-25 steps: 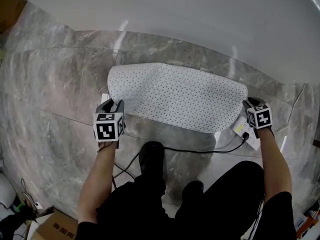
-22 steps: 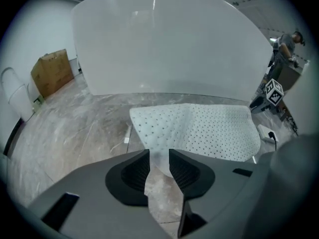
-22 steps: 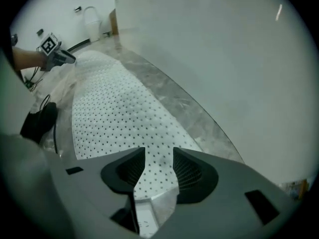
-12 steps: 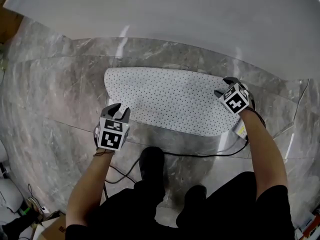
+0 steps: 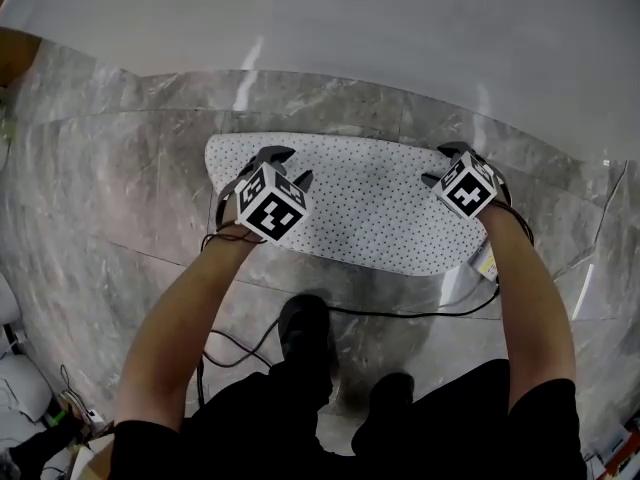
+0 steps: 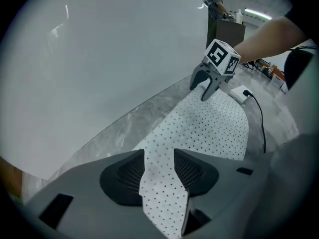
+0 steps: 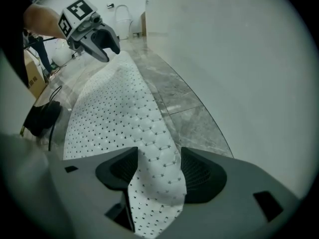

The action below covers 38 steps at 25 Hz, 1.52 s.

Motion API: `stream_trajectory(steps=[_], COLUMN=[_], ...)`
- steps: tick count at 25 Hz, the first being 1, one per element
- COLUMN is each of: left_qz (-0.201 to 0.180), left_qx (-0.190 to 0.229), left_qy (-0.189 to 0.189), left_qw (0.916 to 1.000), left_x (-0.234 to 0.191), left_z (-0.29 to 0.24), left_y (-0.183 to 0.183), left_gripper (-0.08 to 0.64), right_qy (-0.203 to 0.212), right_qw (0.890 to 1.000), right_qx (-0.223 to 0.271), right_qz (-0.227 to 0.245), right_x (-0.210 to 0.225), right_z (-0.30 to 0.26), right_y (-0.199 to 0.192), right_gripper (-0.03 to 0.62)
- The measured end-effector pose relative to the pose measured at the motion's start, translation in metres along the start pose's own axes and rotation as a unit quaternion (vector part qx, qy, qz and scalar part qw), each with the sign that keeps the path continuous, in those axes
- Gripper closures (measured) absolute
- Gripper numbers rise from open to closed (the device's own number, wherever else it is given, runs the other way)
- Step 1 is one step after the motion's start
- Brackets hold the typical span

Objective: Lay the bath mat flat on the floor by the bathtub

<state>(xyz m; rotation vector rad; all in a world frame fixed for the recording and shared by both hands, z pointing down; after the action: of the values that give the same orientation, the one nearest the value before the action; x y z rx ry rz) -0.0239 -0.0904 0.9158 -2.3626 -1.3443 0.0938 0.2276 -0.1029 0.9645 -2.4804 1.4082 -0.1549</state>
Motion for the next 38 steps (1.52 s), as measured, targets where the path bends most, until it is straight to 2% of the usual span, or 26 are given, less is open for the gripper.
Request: stream_trajectory(steps=[3, 7, 11, 15, 18, 24, 29, 31, 33, 36, 38], left_qz=[-0.025, -0.059, -0.073, -0.072, -0.08, -0.141, -0.17, -0.187, -0.204, -0.21, -0.215], left_qx=[-0.01, -0.024, -0.02, -0.006, -0.008, -0.014, -0.003, -0.013, -0.027, -0.039, -0.043], left_qy=[0.002, -0.015, -0.021, -0.027, -0.027, -0.023, -0.017, -0.015, -0.009, -0.004, -0.007], left_qw=[0.9996, 0.9979, 0.9969, 0.997, 0.9964, 0.9897, 0.9853, 0.9822, 0.9785, 0.977, 0.9756], left_x=[0.0, 0.0, -0.005, -0.004, -0.001, 0.012, 0.021, 0.025, 0.029, 0.034, 0.043], left_z=[-0.015, -0.03, -0.039, -0.038, -0.039, -0.04, -0.035, -0.036, -0.036, -0.031, -0.026], left_y=[0.004, 0.006, 0.018, 0.027, 0.026, 0.027, 0.037, 0.035, 0.028, 0.02, 0.015], left_gripper=[0.35, 0.344, 0.334, 0.327, 0.322, 0.308, 0.302, 0.304, 0.326, 0.412, 0.434], right_qy=[-0.002, -0.007, -0.009, -0.013, -0.012, -0.024, -0.021, -0.007, 0.011, 0.016, 0.028], right_qw=[1.0, 0.999, 0.996, 0.995, 0.993, 0.979, 0.955, 0.952, 0.955, 0.955, 0.958], right_qx=[-0.011, -0.029, -0.046, -0.037, -0.019, -0.003, -0.015, -0.014, -0.007, -0.006, -0.016], right_qz=[0.015, 0.041, 0.073, 0.087, 0.113, 0.204, 0.295, 0.304, 0.297, 0.295, 0.286], right_x=[-0.001, 0.0, -0.004, -0.006, -0.015, -0.049, -0.085, -0.097, -0.109, -0.122, -0.125], right_z=[-0.005, -0.011, -0.018, -0.014, -0.002, 0.02, 0.025, 0.027, 0.029, 0.027, 0.024], right_y=[0.0, 0.002, 0.001, 0.001, 0.002, -0.007, -0.021, -0.025, -0.026, -0.03, -0.035], right_gripper=[0.308, 0.308, 0.314, 0.368, 0.472, 0.502, 0.505, 0.502, 0.502, 0.495, 0.48])
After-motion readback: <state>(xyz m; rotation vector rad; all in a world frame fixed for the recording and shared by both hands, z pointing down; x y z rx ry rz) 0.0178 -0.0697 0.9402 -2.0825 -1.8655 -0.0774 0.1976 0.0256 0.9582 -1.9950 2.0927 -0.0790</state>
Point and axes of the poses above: the fingertips, and each gripper's own axes: z backward along the fingers, x to its right, y out of its top, the point moved 1 cm from there along z, backward along the fingers, and after that the axes turned 4 degrees about -z, right-handed, at the moved point
